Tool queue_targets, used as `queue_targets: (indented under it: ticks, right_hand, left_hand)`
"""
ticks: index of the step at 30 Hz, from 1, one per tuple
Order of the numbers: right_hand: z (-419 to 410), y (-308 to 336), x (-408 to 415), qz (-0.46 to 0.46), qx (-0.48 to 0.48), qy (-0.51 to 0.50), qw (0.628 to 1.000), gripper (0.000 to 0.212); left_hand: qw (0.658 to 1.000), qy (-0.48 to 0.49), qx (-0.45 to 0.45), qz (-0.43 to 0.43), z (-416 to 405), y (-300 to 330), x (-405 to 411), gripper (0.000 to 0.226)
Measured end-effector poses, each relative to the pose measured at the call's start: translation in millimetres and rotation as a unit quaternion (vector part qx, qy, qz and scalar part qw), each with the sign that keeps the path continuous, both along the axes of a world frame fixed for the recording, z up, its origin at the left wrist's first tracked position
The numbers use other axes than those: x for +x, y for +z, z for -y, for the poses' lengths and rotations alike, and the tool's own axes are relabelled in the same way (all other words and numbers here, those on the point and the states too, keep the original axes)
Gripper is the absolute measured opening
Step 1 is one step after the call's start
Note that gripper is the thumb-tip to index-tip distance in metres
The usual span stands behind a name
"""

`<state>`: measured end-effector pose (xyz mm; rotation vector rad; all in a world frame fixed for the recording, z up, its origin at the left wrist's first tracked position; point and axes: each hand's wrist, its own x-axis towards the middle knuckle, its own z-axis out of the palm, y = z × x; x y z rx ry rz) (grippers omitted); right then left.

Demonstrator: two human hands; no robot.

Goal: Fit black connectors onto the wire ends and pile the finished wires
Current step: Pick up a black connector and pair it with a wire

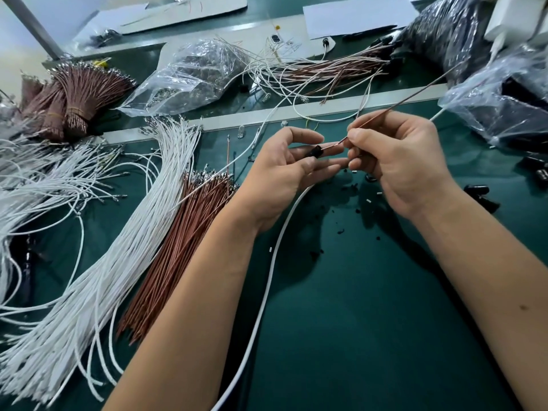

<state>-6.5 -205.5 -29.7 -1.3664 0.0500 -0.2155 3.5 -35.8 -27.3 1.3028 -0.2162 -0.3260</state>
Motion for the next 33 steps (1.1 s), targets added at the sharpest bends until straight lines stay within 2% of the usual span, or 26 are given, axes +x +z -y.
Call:
queue_targets:
  ticks: [14, 19, 28, 33]
  right_hand:
    - [2.4, -0.6, 1.7, 0.014, -0.011, 0.011, 1.0, 0.013]
    - [1.5, -1.2, 1.6, 0.01, 0.027, 0.019, 0.999, 0.013]
    - [-3.2, -5.8, 0.3, 0.013, 0.007, 0.013, 1.0, 0.012]
    - [-3.0, -6.7, 1.2, 0.026, -0.006, -0.011, 1.0, 0.009]
  left_hand:
    - [1.0, -0.012, 0.023, 0.008, -2.5, 0.3, 0.3, 0.02]
    - [1.0, -0.005, 0.018, 0.015, 0.4, -2.2, 0.3, 0.019]
    - [0.991, 0.078, 0.08, 0.078, -1.4, -8.5, 3.6, 0.019]
    - [0.989, 0.103, 0.084, 0.073, -1.7, -10.2, 5.9, 0.018]
